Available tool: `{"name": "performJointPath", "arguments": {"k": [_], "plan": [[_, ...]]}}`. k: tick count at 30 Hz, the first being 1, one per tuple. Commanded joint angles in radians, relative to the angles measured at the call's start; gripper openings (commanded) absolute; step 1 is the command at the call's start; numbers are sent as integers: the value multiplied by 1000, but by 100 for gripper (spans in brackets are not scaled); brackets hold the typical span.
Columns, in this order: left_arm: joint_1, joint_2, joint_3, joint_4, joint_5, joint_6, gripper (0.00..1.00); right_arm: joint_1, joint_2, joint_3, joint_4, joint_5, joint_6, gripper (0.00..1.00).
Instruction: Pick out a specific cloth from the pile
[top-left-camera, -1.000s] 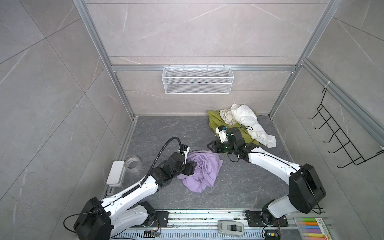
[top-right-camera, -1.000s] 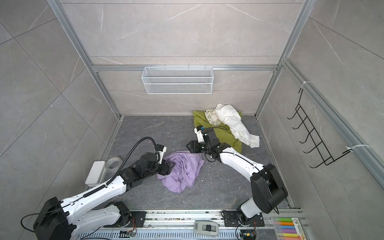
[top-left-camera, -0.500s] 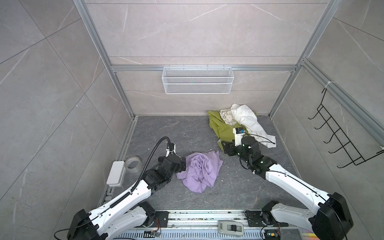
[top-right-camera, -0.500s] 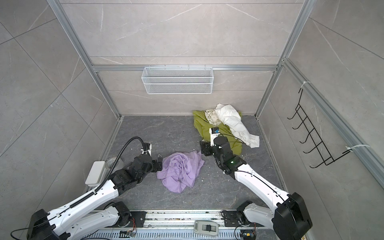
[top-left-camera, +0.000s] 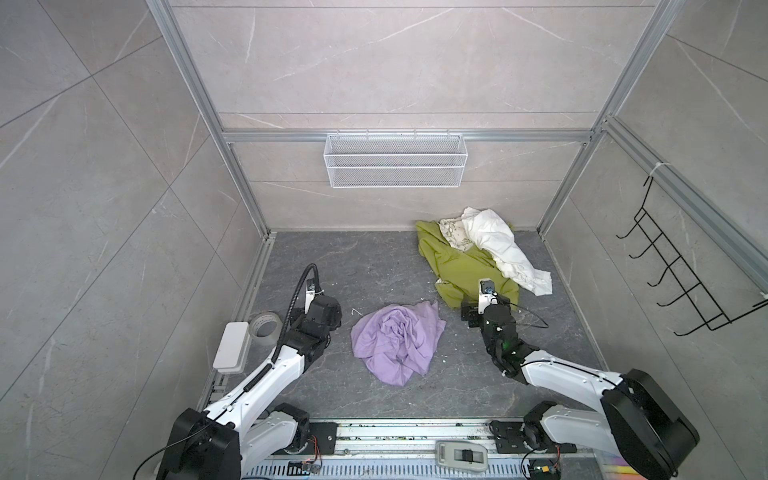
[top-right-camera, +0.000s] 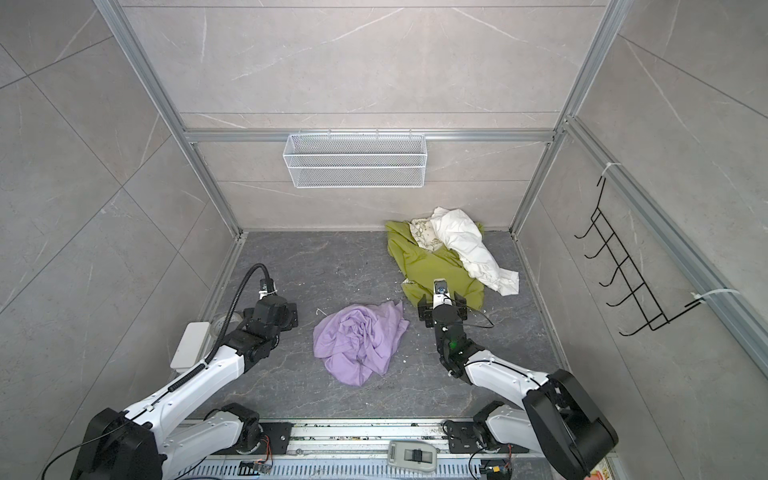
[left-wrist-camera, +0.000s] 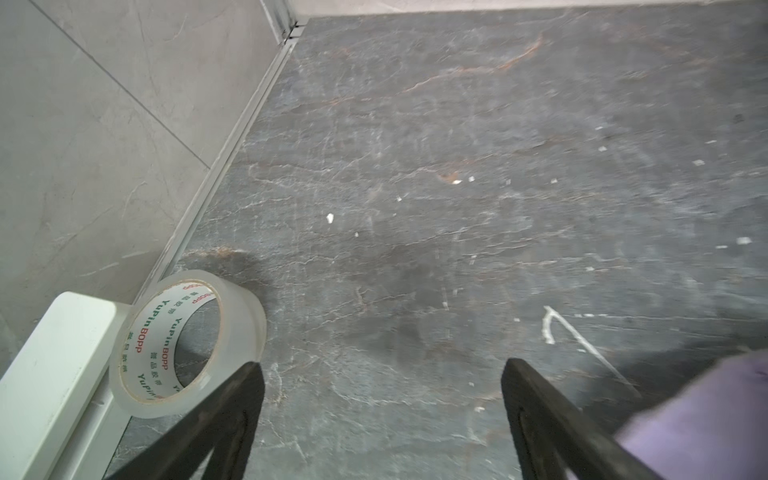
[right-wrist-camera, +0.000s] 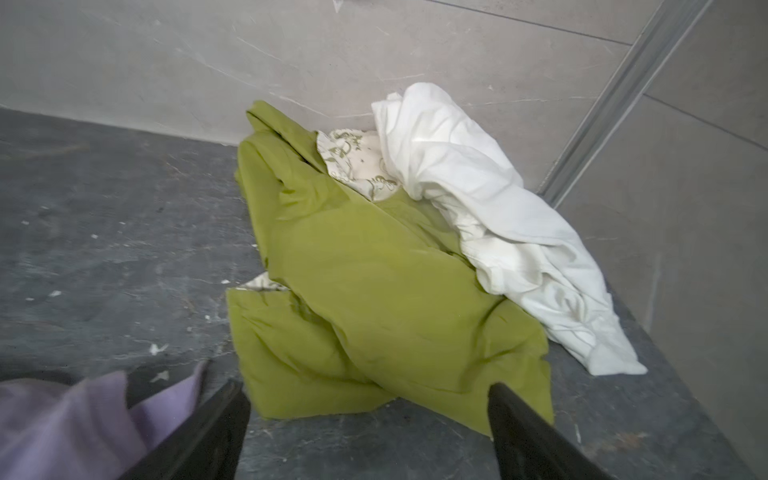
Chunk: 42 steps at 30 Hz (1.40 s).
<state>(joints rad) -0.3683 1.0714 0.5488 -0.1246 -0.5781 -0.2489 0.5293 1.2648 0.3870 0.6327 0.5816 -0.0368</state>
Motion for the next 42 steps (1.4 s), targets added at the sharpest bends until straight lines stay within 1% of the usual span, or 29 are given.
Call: {"name": "performJointPath", "arguments": {"k": [1, 2, 4, 6, 8, 9, 10, 11, 12, 13, 14, 15, 17, 18, 20, 21, 22, 25, 26, 27, 29, 31, 32, 33, 34, 42], "plan": [[72, 30, 3, 142, 60, 113, 89, -4, 64, 15, 182, 123, -148, 92], [76, 46, 6, 158, 54, 145, 89, -5, 79, 14, 179, 142, -161, 93], [86, 86, -17, 232, 55, 222, 89, -8, 83, -6, 155, 145, -132, 95], [119, 128, -55, 317, 92, 259, 89, -14, 96, -49, 210, 108, -134, 95], [170, 165, -80, 381, 156, 248, 89, -32, 146, -90, 326, 99, -147, 95], [186, 181, -86, 407, 179, 241, 88, -46, 180, -106, 416, 93, -177, 96], [199, 205, -95, 445, 195, 234, 88, -46, 209, -121, 489, 92, -204, 99], [205, 223, -95, 482, 200, 241, 87, -57, 233, -142, 554, 90, -206, 100], [206, 225, -96, 495, 207, 240, 87, -75, 254, -160, 614, 76, -199, 100], [209, 233, -108, 548, 212, 247, 87, -98, 281, -179, 681, 58, -187, 100], [212, 242, -108, 568, 218, 251, 87, -117, 300, -184, 729, 66, -180, 100], [216, 254, -108, 596, 224, 257, 87, -126, 293, -183, 720, 72, -160, 100], [219, 279, -117, 675, 246, 283, 87, -161, 249, -169, 614, 33, -108, 100], [219, 296, -122, 721, 257, 300, 88, -193, 230, -159, 558, -5, -75, 98], [226, 326, -112, 750, 270, 341, 88, -254, 202, -144, 476, -103, -30, 95], [231, 342, -125, 795, 282, 354, 88, -280, 194, -139, 448, -149, -12, 99], [242, 355, -134, 827, 295, 356, 88, -304, 193, -135, 434, -193, -1, 100], [292, 367, -135, 838, 327, 312, 88, -384, 205, -111, 372, -326, 47, 100], [314, 371, -148, 862, 331, 288, 89, -399, 249, -102, 386, -323, 65, 100], [337, 376, -158, 885, 338, 264, 89, -407, 286, -91, 447, -324, 63, 100], [366, 394, -170, 917, 359, 238, 89, -424, 233, -56, 275, -361, 85, 100], [387, 424, -185, 964, 375, 218, 91, -446, 268, -52, 330, -393, 89, 100], [393, 435, -190, 990, 381, 217, 94, -446, 251, -44, 282, -390, 89, 100], [394, 428, -187, 968, 387, 214, 98, -446, 245, -42, 272, -394, 88, 100], [395, 431, -188, 974, 387, 214, 99, -446, 257, -46, 300, -390, 87, 100], [398, 432, -185, 974, 391, 213, 100, -446, 260, -31, 272, -393, 82, 100]]}}
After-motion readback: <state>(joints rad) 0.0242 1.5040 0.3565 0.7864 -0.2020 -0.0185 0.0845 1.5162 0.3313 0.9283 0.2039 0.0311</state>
